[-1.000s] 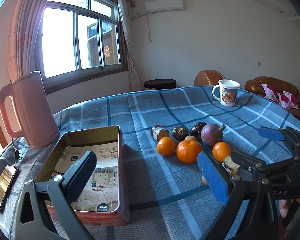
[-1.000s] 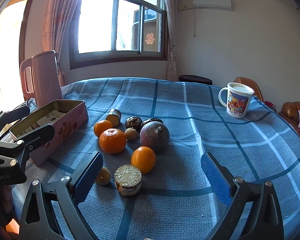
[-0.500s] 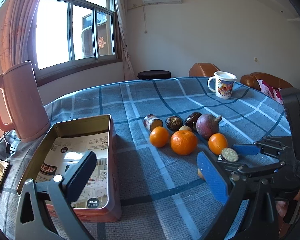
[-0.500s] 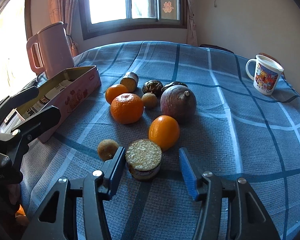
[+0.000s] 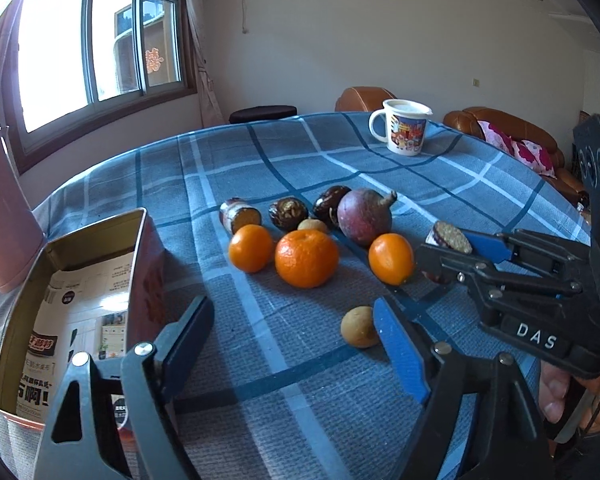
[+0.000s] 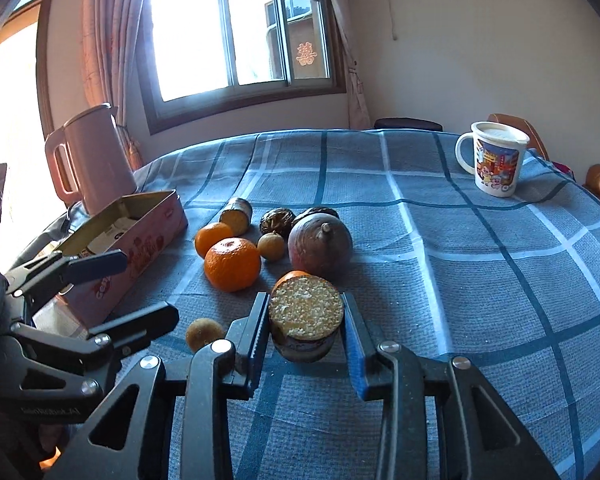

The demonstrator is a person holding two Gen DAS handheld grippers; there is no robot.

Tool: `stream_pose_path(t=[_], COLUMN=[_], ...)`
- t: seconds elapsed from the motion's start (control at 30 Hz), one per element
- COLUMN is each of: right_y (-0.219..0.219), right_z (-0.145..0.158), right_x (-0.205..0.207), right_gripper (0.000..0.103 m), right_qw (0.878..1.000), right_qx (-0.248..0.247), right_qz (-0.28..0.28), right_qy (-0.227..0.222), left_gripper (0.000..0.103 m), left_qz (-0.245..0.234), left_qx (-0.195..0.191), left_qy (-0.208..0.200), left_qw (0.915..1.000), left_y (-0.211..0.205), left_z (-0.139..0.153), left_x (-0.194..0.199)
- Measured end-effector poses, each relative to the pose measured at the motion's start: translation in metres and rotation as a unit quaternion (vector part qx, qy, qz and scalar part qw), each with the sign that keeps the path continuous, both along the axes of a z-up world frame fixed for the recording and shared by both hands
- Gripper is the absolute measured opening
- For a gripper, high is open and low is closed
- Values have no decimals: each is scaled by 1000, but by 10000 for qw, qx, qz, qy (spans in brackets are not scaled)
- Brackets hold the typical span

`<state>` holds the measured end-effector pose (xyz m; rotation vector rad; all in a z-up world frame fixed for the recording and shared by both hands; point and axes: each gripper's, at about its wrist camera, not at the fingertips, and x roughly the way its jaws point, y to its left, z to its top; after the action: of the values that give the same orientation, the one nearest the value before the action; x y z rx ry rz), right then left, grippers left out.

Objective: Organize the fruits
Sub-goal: 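Reach the right tool to the round brown biscuit and close on it, then grasp the brown kiwi with the left tool while the right tool holds the biscuit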

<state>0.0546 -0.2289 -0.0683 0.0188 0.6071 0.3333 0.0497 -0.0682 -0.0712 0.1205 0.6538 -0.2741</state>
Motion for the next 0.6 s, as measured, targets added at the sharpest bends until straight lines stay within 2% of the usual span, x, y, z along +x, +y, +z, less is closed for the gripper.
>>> stream_pose_path(t=[0.1,0.17,0.23,0.27,0.33,0.37,0.43,0.5,0.6], right_y=[-2,-2,-2,-2,-2,-2,-1,0,2], right_z=[0,0,0,0,-1,-1,-1,-1,-1], right_x=[2,2,1,2,1,1,1,0,-1], right_gripper=[36,36,36,36,36,36,36,36,36], right_qw=[10000,10000,10000,10000,10000,10000,10000,10000,10000], right_qx=[77,71,72,72,65,64,32,-19,-79], right_qz=[-46,-53,-43,-35,-28,-17,3,5,10], right_qy=[13,0,-7,0,4,8,21,-1,-40], left_gripper=[84,79,68,59,51,45,44,34,31], left_qz=[-272,-352,-450,-494,-565,-619,-684,-726,-712], left_qx=[-2,-66,-195,-260,-320,-326,-263,-241,-327], left_qy=[315,536,790,917,1071,1122,1113,1103,1097], left_qw=[9991,9979,9957,9942,9921,9912,9911,9909,9909], left_y=[-10,-14,-16,-17,-20,-22,-27,-28,-24], left_z=[-6,-9,-13,-16,-19,-20,-21,-21,-21], left_x=[8,15,22,25,28,28,26,25,25])
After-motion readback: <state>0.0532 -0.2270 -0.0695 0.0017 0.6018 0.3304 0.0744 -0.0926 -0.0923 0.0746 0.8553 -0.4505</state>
